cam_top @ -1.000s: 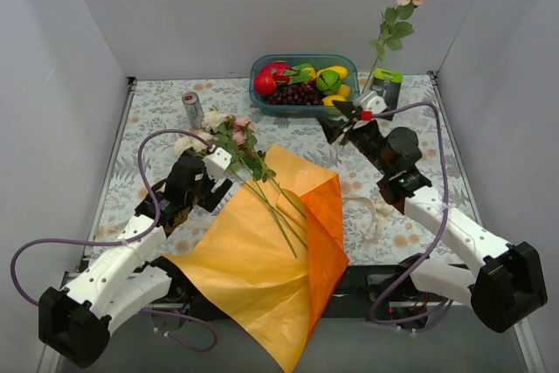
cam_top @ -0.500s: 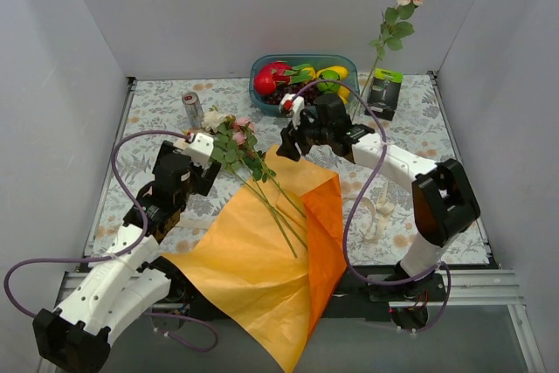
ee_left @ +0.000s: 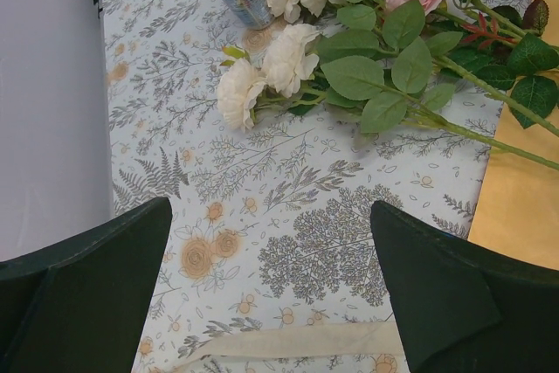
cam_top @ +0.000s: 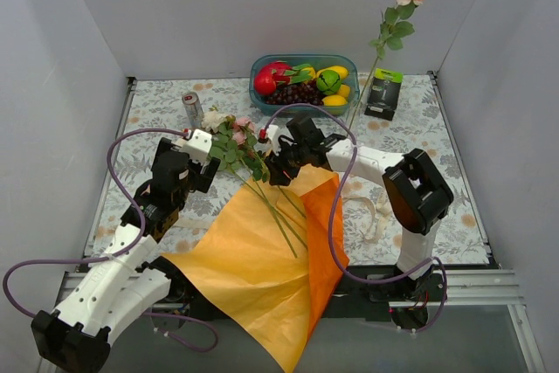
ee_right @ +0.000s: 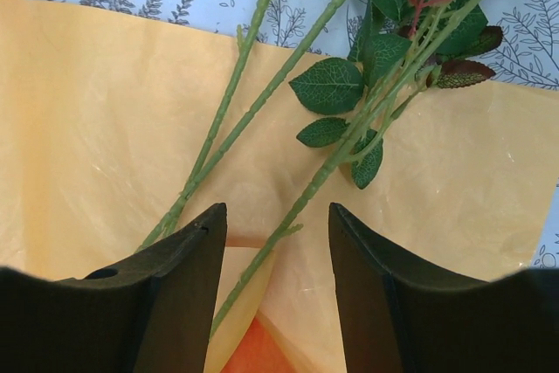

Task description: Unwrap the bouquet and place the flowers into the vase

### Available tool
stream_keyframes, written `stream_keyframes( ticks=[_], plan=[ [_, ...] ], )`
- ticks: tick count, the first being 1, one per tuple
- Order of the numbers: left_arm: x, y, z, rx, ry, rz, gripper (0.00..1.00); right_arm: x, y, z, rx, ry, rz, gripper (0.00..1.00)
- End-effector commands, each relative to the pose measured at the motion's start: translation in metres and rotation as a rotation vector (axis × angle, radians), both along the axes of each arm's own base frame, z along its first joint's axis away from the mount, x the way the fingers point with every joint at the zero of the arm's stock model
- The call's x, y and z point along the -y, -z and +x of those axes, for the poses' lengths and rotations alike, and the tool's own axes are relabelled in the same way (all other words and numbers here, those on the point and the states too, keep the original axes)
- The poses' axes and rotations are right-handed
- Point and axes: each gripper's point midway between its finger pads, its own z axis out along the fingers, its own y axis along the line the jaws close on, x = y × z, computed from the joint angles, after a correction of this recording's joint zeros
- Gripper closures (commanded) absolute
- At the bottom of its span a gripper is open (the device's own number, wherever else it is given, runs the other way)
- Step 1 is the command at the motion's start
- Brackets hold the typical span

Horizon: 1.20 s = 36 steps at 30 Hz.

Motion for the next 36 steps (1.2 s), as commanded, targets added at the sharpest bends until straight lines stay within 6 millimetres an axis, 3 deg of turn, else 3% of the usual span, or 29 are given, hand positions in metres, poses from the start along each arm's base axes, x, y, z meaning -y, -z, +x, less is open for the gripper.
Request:
stream_keyframes(
  ticks=[1,6,16,19,20,23,25,36],
  plan=[
    [-0.004,-0.020,0.000,0.045,-0.021,-0.022,0.02,-0.005,0.004,0.014,0.050,0.040,-0.008,0.44],
    [-0.004,-0.022,0.000,0.048,-0.021,-0.019,0.02,-0.012,0.014,0.023,0.049,0.059,-0.002,0.46],
    [-0.006,-0.026,0.000,0.058,-0.024,-0.008,0.02,-0.013,0.051,0.015,-0.017,0.082,-0.061,0.50],
    [-0.006,-0.026,-0.001,0.058,-0.022,-0.008,0.02,-0.013,0.049,0.017,-0.004,0.093,-0.058,0.66],
    [-0.006,-0.026,-0.001,0.057,-0.021,-0.010,0.02,-0.013,0.047,0.019,0.004,0.100,-0.054,0.76],
    [-0.006,-0.026,-0.001,0.057,-0.021,-0.010,0.02,-0.016,0.024,0.025,0.055,0.117,-0.019,0.90],
    [-0.006,-0.027,-0.001,0.060,-0.022,-0.014,0.02,-0.018,-0.001,0.029,0.106,0.133,0.020,0.97],
    [-0.007,-0.035,-0.002,0.073,-0.021,-0.013,0.02,-0.041,-0.176,0.058,0.368,0.231,0.390,0.99]
  ],
)
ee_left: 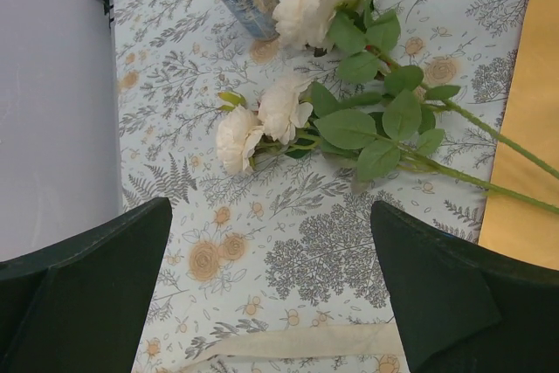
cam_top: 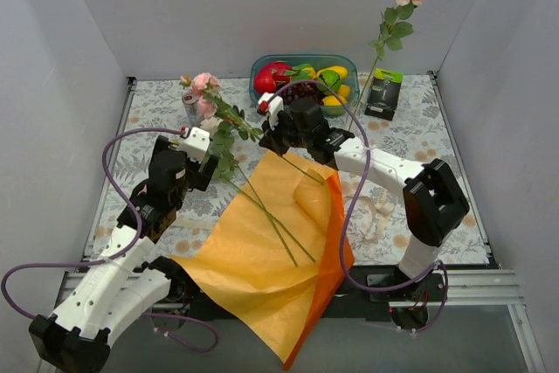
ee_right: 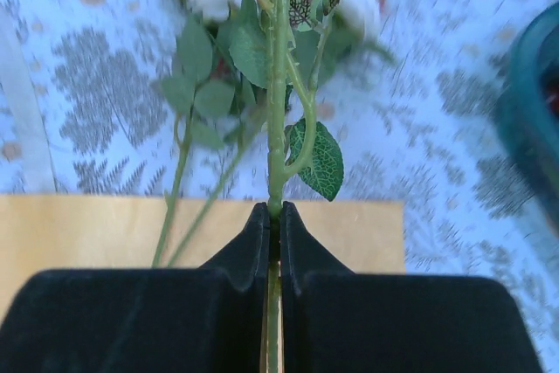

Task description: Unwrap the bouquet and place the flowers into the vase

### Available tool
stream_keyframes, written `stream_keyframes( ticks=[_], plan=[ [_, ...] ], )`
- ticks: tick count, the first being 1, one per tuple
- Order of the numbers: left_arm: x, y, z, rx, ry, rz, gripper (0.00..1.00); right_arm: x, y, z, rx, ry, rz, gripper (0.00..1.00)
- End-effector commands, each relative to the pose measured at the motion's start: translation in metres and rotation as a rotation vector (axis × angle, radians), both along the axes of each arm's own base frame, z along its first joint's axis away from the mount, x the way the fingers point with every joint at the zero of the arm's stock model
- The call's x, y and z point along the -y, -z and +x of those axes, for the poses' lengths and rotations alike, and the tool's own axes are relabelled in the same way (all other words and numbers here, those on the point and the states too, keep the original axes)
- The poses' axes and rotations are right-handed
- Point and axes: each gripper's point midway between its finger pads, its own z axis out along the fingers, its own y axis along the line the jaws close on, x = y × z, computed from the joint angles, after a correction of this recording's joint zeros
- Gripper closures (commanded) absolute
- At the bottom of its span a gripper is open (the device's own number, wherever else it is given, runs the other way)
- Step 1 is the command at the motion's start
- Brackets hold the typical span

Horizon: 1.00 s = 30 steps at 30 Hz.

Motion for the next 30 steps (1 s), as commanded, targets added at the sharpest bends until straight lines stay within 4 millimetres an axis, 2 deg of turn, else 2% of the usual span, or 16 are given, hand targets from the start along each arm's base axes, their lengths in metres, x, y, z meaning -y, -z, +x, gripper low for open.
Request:
stream_keyframes(
  ticks=[1,5,7,8,10,12,17,18,19,21,24,25,27,28,29,30],
  plan=[
    [-0.006,-0.024,0.000,0.059,-0.022,-0.005,0.02,-0.018,-0.118,0.019,0.189,0.048,0.263,0.99],
    [-0.007,-0.026,-0.002,0.064,-0.018,-0.001,0.02,-0.013,-0.183,0.015,0.291,0.065,0.415,0.99],
    [-0.008,-0.026,-0.003,0.065,-0.019,0.000,0.02,-0.004,-0.220,0.012,0.371,0.083,0.481,0.99],
    [-0.008,-0.026,-0.003,0.064,-0.017,0.002,0.02,0.000,-0.229,0.012,0.404,0.093,0.500,0.99],
    [-0.008,-0.025,-0.004,0.065,-0.015,0.002,0.02,0.020,-0.273,0.008,0.540,0.132,0.579,0.99],
    [-0.008,-0.024,-0.005,0.065,-0.014,0.002,0.02,0.036,-0.303,0.005,0.627,0.164,0.617,0.99],
    [-0.008,-0.025,-0.005,0.075,-0.010,-0.002,0.02,0.086,-0.355,0.017,0.827,0.305,0.654,0.99],
    [-0.008,-0.025,-0.006,0.075,-0.010,-0.002,0.02,0.094,-0.354,0.020,0.850,0.325,0.653,0.99],
    [-0.008,-0.024,-0.006,0.077,-0.009,-0.001,0.02,0.110,-0.367,0.022,0.908,0.359,0.685,0.99],
    [-0.008,-0.024,-0.006,0.075,-0.007,0.000,0.02,0.129,-0.376,0.023,0.961,0.407,0.703,0.99],
    [-0.008,-0.025,-0.006,0.078,-0.004,0.008,0.02,0.157,-0.374,0.040,0.950,0.466,0.713,0.99],
    [-0.008,-0.026,-0.005,0.081,-0.003,0.011,0.02,0.170,-0.361,0.049,0.948,0.497,0.687,0.99],
    [-0.008,-0.025,-0.005,0.079,0.000,0.012,0.02,0.183,-0.358,0.051,0.954,0.526,0.700,0.99],
    [-0.007,-0.025,-0.005,0.079,0.002,0.012,0.02,0.191,-0.345,0.057,0.945,0.544,0.687,0.99],
    [-0.008,-0.024,-0.004,0.078,0.001,0.014,0.02,0.195,-0.341,0.055,0.944,0.552,0.700,0.99],
    [-0.007,-0.023,-0.004,0.075,0.001,0.015,0.02,0.201,-0.346,0.051,0.973,0.563,0.733,0.99]
  ],
)
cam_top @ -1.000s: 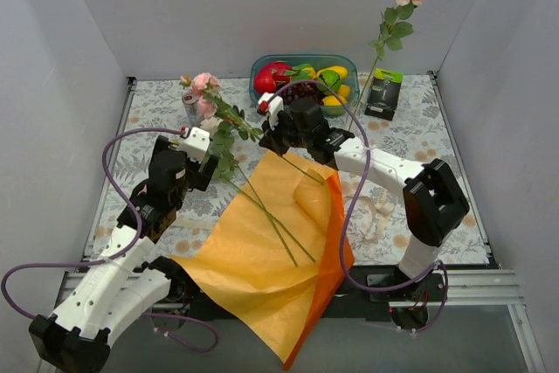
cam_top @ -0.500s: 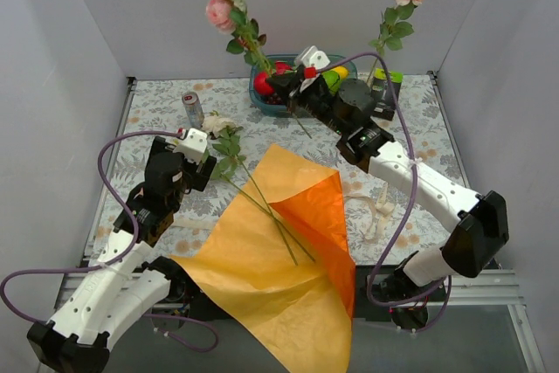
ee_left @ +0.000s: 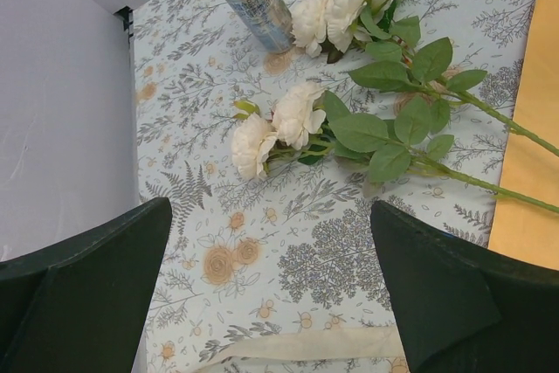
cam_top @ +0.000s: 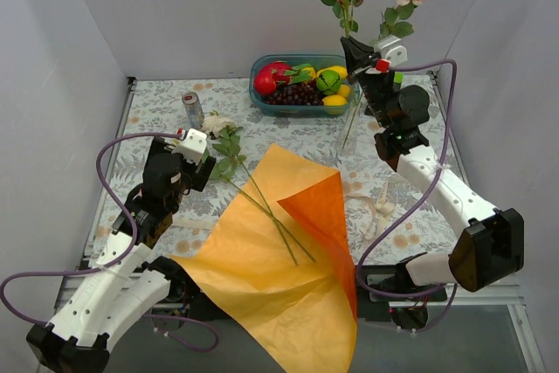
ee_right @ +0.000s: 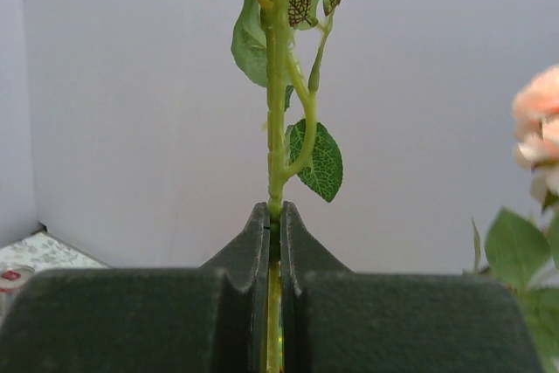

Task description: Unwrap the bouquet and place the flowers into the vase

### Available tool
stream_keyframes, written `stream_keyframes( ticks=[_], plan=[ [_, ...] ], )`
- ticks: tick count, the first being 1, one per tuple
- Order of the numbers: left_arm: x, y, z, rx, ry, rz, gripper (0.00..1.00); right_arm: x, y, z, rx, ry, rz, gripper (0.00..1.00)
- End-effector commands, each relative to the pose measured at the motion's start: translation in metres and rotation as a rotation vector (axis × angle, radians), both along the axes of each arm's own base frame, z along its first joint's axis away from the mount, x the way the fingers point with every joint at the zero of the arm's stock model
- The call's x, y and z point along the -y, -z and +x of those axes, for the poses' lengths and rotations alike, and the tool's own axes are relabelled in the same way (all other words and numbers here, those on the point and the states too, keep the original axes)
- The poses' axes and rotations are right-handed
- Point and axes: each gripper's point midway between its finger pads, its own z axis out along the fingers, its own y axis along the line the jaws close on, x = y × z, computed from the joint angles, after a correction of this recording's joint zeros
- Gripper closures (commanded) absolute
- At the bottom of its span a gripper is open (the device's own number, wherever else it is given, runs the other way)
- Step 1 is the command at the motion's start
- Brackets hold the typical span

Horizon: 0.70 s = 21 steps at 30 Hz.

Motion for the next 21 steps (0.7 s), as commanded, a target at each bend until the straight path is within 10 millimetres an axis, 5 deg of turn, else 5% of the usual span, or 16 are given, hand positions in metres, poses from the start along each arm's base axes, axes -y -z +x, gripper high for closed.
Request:
stream_keyframes(
  ticks=[1,6,21],
  plan=[
    [-0.002,-0.008,0.002,0.026,-0.005,0.001,0.02,0.030,-0.016,-0.015,0.110,0.033,0.119,0.99],
    [-0.002,-0.008,0.003,0.025,-0.007,0.000,0.02,0.049,-0.006,-0.022,0.165,0.063,0.186,0.99],
    [-0.002,-0.002,0.003,0.008,-0.009,0.004,0.02,0.057,0.015,-0.012,0.146,0.055,0.206,0.99]
  ],
)
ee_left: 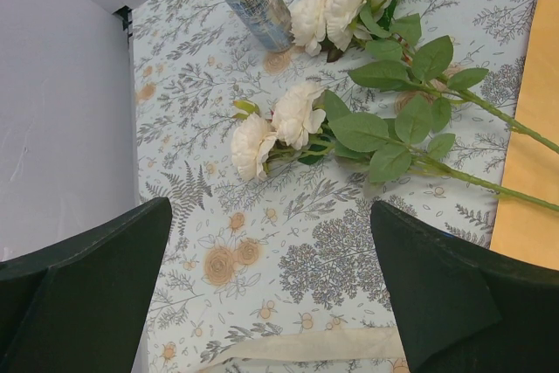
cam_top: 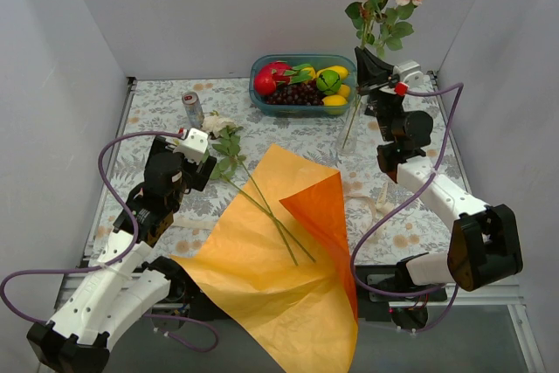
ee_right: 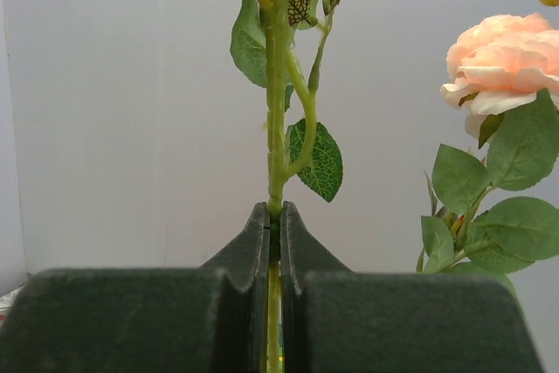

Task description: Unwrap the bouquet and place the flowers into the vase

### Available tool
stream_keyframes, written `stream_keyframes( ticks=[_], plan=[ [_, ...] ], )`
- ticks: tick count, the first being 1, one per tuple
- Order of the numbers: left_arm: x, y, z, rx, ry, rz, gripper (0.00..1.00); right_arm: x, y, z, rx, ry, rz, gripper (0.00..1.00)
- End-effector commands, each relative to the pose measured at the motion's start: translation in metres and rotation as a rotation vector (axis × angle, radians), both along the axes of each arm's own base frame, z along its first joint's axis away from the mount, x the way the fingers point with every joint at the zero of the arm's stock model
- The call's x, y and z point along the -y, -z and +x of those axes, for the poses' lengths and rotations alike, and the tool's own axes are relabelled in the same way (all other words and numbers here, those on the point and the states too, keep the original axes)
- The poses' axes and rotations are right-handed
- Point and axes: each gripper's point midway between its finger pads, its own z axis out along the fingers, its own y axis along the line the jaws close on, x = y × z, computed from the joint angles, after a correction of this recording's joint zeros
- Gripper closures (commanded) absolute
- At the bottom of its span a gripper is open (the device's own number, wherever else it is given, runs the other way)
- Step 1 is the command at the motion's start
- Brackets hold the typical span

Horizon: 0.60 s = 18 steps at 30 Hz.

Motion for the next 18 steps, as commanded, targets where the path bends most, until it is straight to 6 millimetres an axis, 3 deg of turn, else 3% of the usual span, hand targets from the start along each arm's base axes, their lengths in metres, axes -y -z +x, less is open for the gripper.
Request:
stream_keyframes(
  ticks=[1,18],
  plan=[
    [-0.003,-0.003,0.001,0.012,-0.013,-0.003,0.02,0.012,-0.018,-0.013,0.087,0.007,0.055,0.99],
    [-0.001,0.012,0.001,-0.033,0.003,0.023,0.02,0.006,-0.001,-0.001,0.117,-0.031,0.025,0.99]
  ],
)
